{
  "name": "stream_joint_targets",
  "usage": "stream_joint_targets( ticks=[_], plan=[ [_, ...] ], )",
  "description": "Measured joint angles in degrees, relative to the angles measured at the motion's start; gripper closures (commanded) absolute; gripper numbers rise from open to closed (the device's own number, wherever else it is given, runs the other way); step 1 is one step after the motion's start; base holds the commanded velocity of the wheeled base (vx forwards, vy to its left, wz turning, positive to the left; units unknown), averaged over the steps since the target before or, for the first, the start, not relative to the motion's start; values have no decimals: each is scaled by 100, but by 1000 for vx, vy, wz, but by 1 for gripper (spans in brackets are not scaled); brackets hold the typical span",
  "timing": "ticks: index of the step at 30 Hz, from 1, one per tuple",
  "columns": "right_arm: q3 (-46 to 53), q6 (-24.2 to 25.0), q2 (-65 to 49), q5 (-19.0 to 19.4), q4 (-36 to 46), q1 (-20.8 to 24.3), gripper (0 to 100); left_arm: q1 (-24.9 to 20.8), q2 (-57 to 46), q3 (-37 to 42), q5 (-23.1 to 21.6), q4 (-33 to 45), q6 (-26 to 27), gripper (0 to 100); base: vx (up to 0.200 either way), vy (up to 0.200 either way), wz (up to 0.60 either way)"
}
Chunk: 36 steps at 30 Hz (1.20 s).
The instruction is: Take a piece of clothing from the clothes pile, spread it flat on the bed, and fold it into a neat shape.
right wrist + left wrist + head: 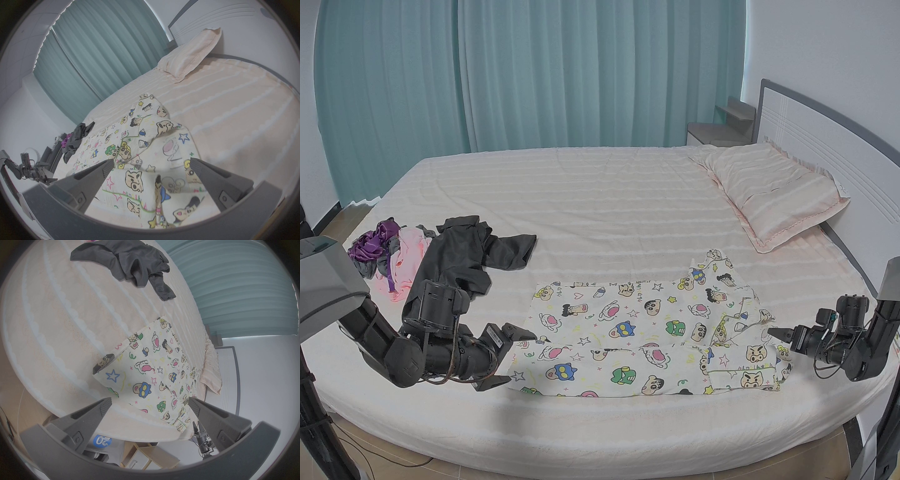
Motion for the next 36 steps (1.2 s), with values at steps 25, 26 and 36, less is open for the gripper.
stream_joint_targets(
  ticks=[25, 26, 36],
  plan=[
    [1916, 1603, -52, -1254, -2020, 1313, 0, -39, 78, 173, 137, -347, 9, 0, 48, 0, 0],
    [1925, 1603, -48, -1253, -2022, 1318, 0, -39, 83, 168, 143, -351, 4, 0, 0, 0, 0],
    [1974, 1606, -33, -1248, -2020, 1374, 0, -26, 74, 165, 145, -347, -40, 0, 0, 60, 0]
  ],
)
